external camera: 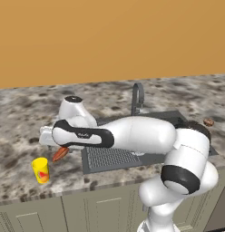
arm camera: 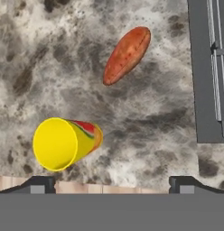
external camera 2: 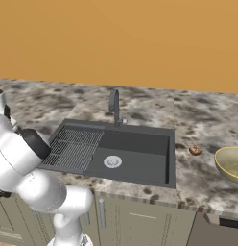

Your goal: Remove the sweet potato and mushroom from the sink. Then move the bowl and cup from the counter to the sink for washing.

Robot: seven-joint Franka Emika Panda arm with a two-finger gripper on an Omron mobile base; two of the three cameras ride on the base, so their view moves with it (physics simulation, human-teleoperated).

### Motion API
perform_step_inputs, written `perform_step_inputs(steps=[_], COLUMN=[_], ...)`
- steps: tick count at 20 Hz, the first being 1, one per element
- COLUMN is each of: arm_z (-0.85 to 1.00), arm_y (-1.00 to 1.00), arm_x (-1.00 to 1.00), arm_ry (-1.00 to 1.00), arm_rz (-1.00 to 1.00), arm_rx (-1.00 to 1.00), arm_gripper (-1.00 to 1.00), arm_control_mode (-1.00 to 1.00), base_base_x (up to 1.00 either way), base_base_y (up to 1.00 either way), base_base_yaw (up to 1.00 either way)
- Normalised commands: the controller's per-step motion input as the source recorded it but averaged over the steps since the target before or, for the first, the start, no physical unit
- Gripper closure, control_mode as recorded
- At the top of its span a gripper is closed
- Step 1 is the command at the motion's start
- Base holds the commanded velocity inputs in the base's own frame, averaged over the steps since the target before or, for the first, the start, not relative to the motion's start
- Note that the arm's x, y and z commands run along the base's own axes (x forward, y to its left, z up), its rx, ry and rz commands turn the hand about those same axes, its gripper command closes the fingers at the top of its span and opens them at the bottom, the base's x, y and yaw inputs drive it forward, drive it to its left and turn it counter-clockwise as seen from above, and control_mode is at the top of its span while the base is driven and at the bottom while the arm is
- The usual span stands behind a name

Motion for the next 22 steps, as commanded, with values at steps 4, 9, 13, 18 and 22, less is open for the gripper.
perform_step_inputs(steps=[4, 9, 13, 18, 22], arm_z=[0.07, 0.0, 0.0, 0.0, -0.01], arm_y=[0.0, 0.0, 0.01, 0.07, 0.06], arm_x=[-0.14, -0.12, -0.04, 0.0, 0.0], arm_ry=[-0.05, -0.06, -0.07, -0.03, 0.0], arm_rz=[0.1, 0.04, 0.0, 0.0, 0.0], arm_rx=[0.0, -0.02, -0.04, -0.03, -0.01], arm_gripper=[-1.0, -1.0, -1.0, -1.0, -1.0], arm_control_mode=[-1.0, -1.0, -1.0, -1.0, -1.0], base_base_x=[0.0, 0.0, 0.0, 0.0, 0.0], base_base_y=[0.0, 0.0, 0.0, 0.0, 0.0], base_base_yaw=[0.0, 0.0, 0.0, 0.0, 0.0])
